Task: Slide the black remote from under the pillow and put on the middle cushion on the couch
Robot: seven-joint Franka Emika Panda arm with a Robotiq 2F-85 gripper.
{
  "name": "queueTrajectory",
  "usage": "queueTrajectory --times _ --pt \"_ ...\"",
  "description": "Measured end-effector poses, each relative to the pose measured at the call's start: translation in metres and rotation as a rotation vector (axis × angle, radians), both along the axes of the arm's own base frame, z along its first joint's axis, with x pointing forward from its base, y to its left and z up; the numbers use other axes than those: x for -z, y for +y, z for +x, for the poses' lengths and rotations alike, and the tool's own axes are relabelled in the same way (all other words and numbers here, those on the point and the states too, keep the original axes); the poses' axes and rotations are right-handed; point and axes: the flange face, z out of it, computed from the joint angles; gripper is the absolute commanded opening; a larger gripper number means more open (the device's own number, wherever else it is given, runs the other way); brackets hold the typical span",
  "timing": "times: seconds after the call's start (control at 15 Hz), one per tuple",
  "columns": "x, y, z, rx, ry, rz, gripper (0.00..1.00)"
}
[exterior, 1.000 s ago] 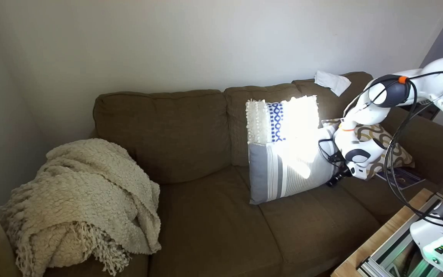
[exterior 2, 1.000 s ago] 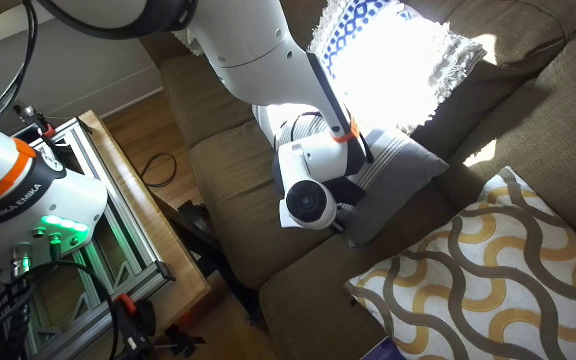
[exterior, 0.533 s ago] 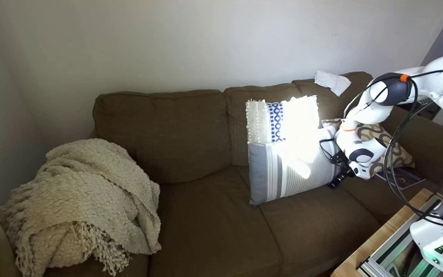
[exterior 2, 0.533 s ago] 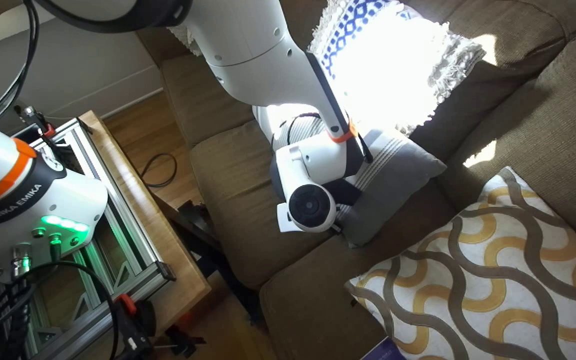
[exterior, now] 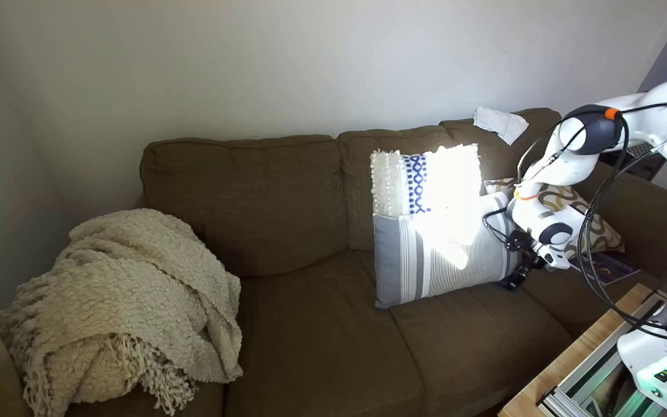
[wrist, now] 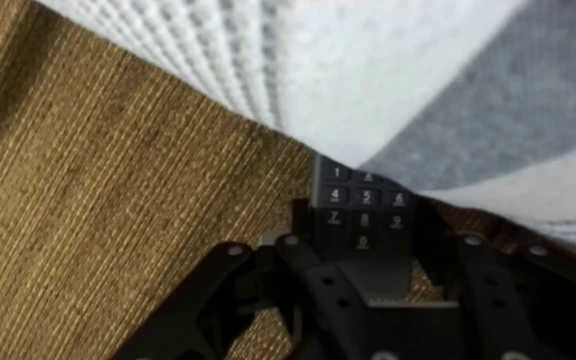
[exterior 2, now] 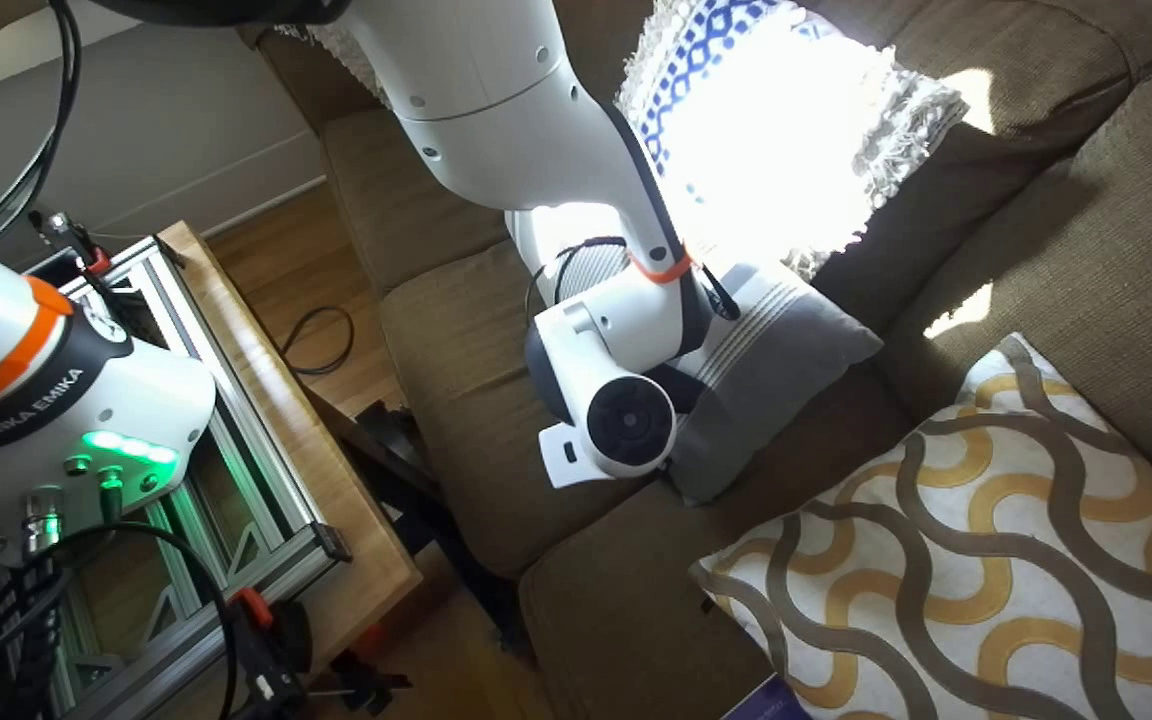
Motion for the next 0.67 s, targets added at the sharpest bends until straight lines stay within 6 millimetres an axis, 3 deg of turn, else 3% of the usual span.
queueTrajectory --times 0.67 --pt "-0.0094 -0.0026 -0.0024 -0.23 0.087 -0.043 0.27"
